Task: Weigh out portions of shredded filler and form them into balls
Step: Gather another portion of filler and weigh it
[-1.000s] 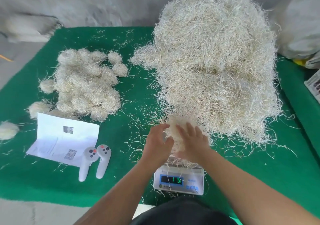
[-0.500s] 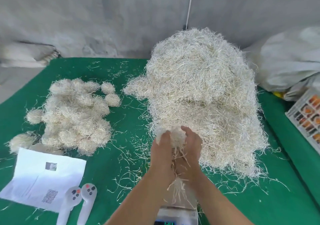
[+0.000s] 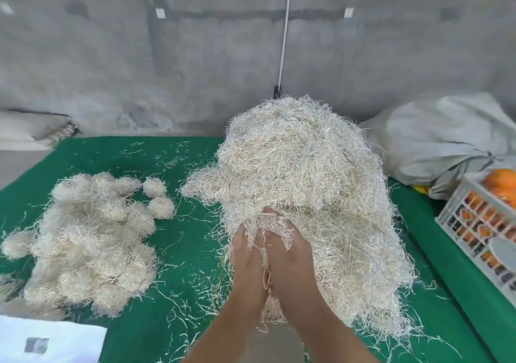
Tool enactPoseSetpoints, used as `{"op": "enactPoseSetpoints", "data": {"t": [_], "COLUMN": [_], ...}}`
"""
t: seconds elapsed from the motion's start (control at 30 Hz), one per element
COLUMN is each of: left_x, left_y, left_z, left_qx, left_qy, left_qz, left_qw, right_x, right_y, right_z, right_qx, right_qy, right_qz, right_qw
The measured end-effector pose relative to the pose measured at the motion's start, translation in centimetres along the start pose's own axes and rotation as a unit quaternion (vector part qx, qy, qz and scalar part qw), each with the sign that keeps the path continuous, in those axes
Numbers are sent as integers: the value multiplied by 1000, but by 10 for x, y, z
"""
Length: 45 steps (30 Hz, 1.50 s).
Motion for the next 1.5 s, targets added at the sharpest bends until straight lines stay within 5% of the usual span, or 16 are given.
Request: {"op": "enactPoseSetpoints", "data": {"t": [0.17,0.27,0.4,0.47,0.57,0.73,0.83,0.93,1.03,1.13,1.27,1.5], "left_x": [-11,-3,-9,-14,-24,-19,-10,-20,-35,-39,-42,-17], "left_y": [21,17,23,33,49,43,31,30,43,45,54,-8], "left_z": [-21,-45,-70,-69,-69,-91,-109,-130,-129,-115,-96,-93], "left_qx": [-118,-109,-63,-68,-60,-120,-145,-48,90,92,-16,-154], "left_qy": [-106,-68,24,6,-27,-21,14,152,255,199,153,77], "left_qz": [65,2,-23,24,104,88,40,-1,33,63,224,131], "left_qw": [985,992,997,997,992,989,989,987,962,974,962,976], "right_x": [20,16,22,30,31,16,-7,-6,6,21,34,57], "right_y": [-1,13,24,16,9,12,33,33,22,1,-15,-68], "right_z": [20,44,39,51,82,97,94,94,106,121,122,114], "right_qx": [3,28,89,62,-40,-149,-80,107,122,94,157,230], "right_qy": [7,-22,109,43,-170,-247,-181,-17,16,-44,-28,11], "right_qz": [-47,-35,-28,-44,-68,-32,60,44,17,-41,-91,-179], "right_qw": [999,999,990,996,982,957,978,993,992,994,983,956]}}
Point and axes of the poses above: each hand's wrist, its own x-axis towards the middle knuckle, its own y-axis out of the palm, z = x × y, the point moved 10 cm from there along x, towards the middle knuckle, and after that the axes turned 12 degrees about -z, right-handed, at the moved point
